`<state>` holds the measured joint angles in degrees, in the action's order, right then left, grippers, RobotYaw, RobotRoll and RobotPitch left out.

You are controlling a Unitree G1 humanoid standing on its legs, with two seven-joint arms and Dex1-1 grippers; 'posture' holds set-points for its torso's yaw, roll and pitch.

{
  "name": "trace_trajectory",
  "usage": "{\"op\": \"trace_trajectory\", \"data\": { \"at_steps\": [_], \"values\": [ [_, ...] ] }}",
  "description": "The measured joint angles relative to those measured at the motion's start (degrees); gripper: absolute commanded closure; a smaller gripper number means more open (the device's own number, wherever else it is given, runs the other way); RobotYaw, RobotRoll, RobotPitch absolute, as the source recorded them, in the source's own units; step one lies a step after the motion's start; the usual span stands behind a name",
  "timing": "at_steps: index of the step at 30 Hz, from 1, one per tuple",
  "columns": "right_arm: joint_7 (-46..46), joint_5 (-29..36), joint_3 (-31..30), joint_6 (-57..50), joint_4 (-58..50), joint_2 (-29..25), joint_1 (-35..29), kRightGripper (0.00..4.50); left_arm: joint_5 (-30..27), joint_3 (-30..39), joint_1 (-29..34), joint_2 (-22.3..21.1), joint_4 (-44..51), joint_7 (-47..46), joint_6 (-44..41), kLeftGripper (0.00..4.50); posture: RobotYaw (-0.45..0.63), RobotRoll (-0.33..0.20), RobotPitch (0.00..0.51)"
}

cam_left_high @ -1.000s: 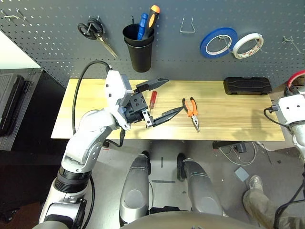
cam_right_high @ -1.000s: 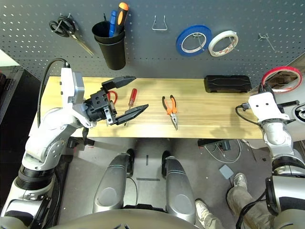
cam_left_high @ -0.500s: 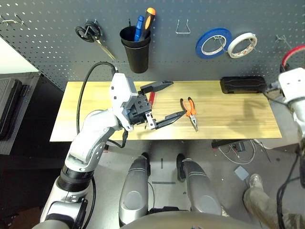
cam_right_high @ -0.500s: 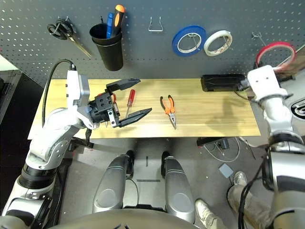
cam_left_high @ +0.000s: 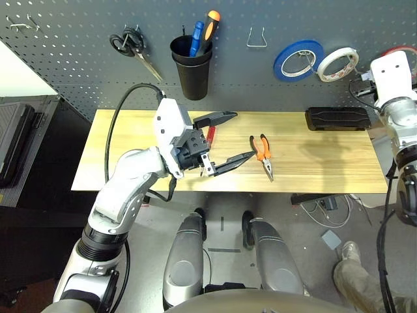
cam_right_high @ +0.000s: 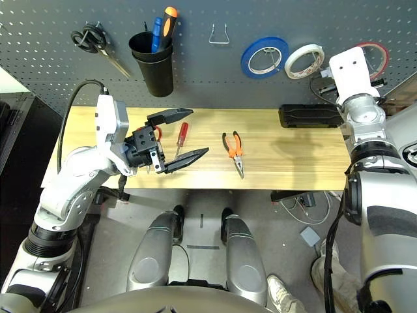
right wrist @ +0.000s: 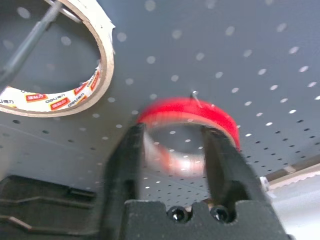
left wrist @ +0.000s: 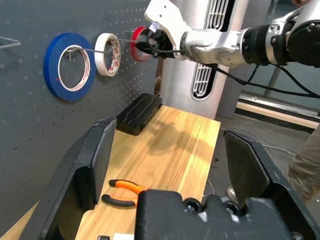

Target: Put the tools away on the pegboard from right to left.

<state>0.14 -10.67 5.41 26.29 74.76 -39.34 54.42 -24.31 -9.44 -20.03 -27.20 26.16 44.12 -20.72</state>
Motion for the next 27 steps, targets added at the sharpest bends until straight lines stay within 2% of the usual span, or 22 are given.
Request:
{"op": "trace_trajectory", "data": {
  "at_steps": [4,11,15,18,21,27],
  "values": [
    [-3.29,0.04,0.15,8.49,-0.76,0.01,-6.31,0.08,0.32,-0.16,-0.11,-0.44,0.01,-0.22,-0.58,0.0,0.26,0.0,0.275],
    [-3.28,2.69,2.06,18.98,-4.81,1.51,-16.56,0.03,1.25,-0.26,-0.16,-2.52,-0.02,-0.04,-2.3,0.0,0.25,0.0,0.286],
    [3.56,7.77,3.3,18.68,-10.03,6.77,-23.0,0.03,3.34,-0.75,-0.42,-7.1,-0.24,0.48,-5.59,0.0,0.25,0.0,0.292],
    [9.11,10.41,3.25,13.54,-14.98,9.9,-26.19,0.03,6.37,-1.96,-0.46,-10.25,-0.71,0.9,-6.98,0.0,0.25,0.0,0.295],
    [13.84,12.1,2.6,6.9,-20.26,11.32,-26.98,0.03,8.96,-3.2,-0.46,-11.6,-2.38,1.07,-7.77,0.0,0.25,0.0,0.3],
    [19.02,15.43,1.37,-14.3,-34.35,16.22,-29.04,0.03,13.26,-4.73,-1.14,-13.22,-3.08,1.06,-10.02,0.0,0.26,0.0,0.308]
  ]
}}
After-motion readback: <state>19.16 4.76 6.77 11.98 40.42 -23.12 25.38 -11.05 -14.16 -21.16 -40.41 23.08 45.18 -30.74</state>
